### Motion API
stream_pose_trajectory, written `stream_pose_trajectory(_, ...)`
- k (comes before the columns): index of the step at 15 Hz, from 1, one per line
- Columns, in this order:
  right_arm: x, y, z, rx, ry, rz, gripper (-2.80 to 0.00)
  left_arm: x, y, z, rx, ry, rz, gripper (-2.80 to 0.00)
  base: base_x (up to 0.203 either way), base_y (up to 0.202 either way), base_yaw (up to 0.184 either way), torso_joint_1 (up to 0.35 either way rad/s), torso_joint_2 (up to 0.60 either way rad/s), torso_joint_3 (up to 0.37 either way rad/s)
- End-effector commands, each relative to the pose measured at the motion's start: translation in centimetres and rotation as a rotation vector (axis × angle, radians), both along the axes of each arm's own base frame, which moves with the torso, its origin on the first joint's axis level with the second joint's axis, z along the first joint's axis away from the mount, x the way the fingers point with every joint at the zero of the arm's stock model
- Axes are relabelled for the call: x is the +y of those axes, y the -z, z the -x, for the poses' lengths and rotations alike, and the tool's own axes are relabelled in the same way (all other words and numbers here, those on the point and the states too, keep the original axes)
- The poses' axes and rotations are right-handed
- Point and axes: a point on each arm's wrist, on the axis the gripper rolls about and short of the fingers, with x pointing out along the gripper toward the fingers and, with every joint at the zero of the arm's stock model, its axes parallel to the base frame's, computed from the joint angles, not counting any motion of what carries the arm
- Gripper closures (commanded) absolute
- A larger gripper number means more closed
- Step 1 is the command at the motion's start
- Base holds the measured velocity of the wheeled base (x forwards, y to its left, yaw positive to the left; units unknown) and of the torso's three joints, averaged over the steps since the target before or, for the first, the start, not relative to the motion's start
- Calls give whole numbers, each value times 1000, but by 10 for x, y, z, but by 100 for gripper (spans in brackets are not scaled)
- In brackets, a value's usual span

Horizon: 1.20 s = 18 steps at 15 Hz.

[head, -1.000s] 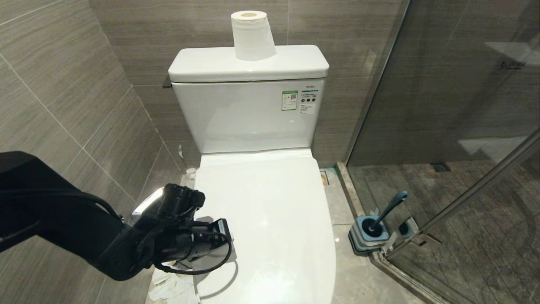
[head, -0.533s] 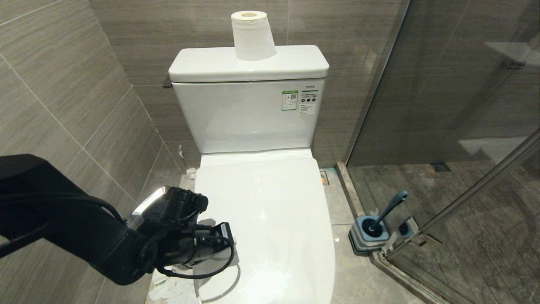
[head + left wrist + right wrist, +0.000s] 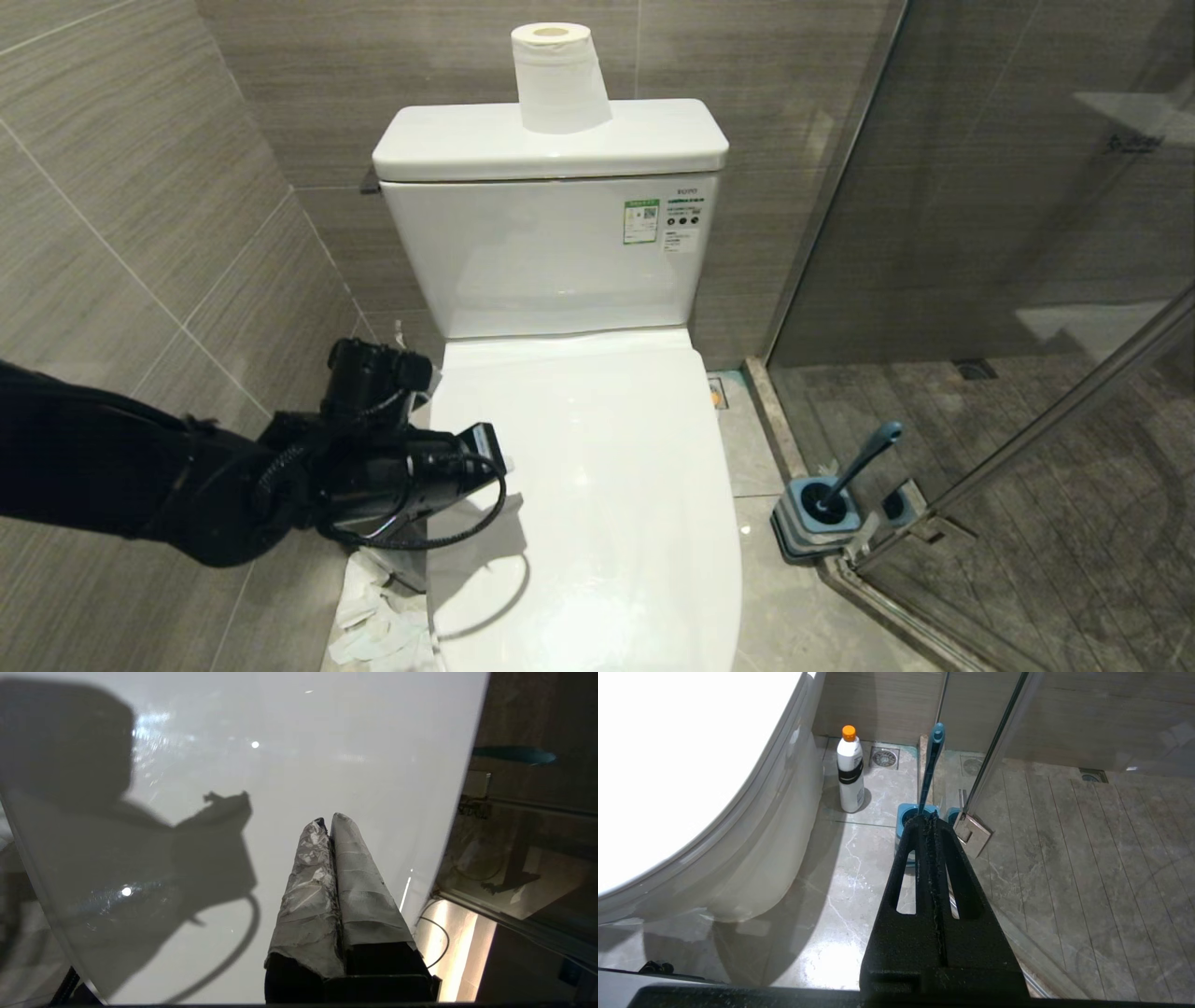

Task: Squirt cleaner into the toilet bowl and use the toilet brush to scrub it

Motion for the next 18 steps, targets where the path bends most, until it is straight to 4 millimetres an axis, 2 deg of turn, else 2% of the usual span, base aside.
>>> stream_pose_trajectory(1, 0, 0, 0, 2, -1, 1, 0, 10, -70, 16, -48, -2, 8, 0, 0, 0, 0, 0, 0, 0)
stream_pose_trajectory(4, 0, 0, 0, 2, -1, 1, 0, 41, -110, 43, -75, 27, -184, 0, 0, 0, 0, 0, 0, 0)
stream_pose_trajectory(7, 0, 0, 0, 2, -1, 1, 0, 74, -111, 39, -97, 25, -350, 0, 0, 0, 0, 0, 0, 0)
stream_pose_trajectory(8, 0, 0, 0, 2, -1, 1, 0, 78, -104, 33, -81, 35, -395, 0, 0, 0, 0, 0, 0, 0)
stream_pose_trajectory(10, 0, 0, 0, 2, -1, 1, 0, 91, -103, 31, -95, 47, -505, 0, 0, 0, 0, 0, 0, 0)
stream_pose_trajectory(11, 0, 0, 0, 2, -1, 1, 0, 101, -108, 32, -126, 44, -566, 0, 0, 0, 0, 0, 0, 0)
stream_pose_trajectory(13, 0, 0, 0, 2, -1, 1, 0, 112, -142, 43, -268, 30, -633, 0, 0, 0, 0, 0, 0, 0)
stream_pose_trajectory(15, 0, 0, 0, 2, -1, 1, 0, 116, -179, 72, -417, -14, -628, 0, 0, 0, 0, 0, 0, 0)
stream_pose_trajectory(18, 0, 0, 0, 1, -1, -1, 0, 124, -227, 148, -655, -95, -586, 0, 0, 0, 0, 0, 0, 0)
